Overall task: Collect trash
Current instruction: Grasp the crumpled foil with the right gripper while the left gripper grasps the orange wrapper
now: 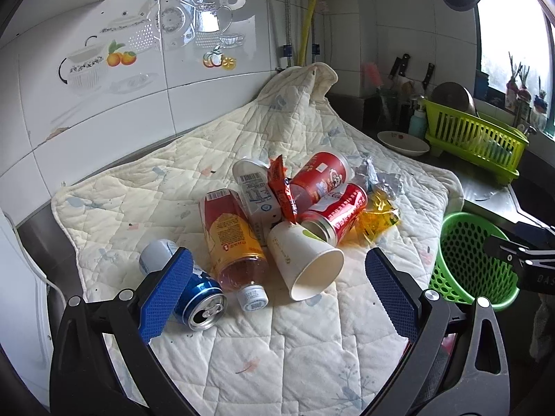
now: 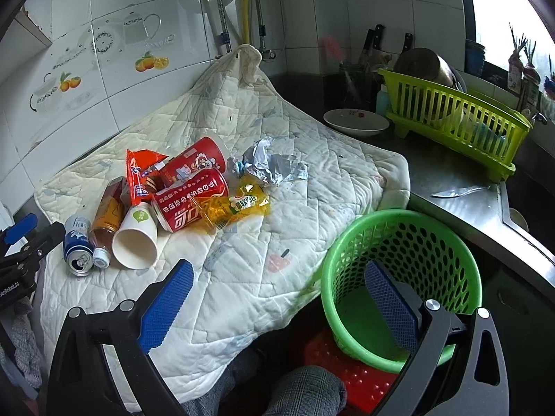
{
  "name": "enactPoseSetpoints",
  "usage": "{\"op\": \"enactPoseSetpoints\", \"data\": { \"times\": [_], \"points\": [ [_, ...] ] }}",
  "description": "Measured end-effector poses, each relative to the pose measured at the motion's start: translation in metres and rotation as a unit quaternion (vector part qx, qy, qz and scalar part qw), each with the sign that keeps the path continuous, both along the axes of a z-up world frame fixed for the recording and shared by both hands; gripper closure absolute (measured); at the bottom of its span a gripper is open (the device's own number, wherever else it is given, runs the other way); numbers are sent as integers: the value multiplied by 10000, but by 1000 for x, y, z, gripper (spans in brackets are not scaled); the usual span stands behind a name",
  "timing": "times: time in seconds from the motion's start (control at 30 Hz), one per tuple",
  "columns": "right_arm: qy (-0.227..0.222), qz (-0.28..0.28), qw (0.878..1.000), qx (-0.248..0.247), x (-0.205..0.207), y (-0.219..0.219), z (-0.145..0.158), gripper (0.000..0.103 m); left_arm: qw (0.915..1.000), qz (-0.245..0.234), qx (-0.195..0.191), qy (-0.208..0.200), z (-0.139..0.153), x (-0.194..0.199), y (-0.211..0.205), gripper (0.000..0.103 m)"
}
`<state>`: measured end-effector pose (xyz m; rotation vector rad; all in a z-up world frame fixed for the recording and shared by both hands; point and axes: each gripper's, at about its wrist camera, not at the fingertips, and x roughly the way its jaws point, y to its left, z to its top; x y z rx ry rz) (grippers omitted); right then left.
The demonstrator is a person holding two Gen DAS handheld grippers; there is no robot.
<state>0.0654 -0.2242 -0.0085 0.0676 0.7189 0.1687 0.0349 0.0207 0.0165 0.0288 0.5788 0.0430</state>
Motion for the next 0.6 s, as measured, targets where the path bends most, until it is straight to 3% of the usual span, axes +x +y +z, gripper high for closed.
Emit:
{"op": "enactPoseSetpoints", "data": {
  "times": [0.2,0.33,0.6],
  "points": [
    [223,301,9990,223,37,13,-7,8,9997,225,-112,51,-1,7,19,5],
    [390,386,9975,437,71,16,-9,17,9992,361,-105,102,-4,11,29,5],
    [484,541,9968,321,146,15,-6,21,9979,607,-177,163,-11,17,52,5]
  ]
}}
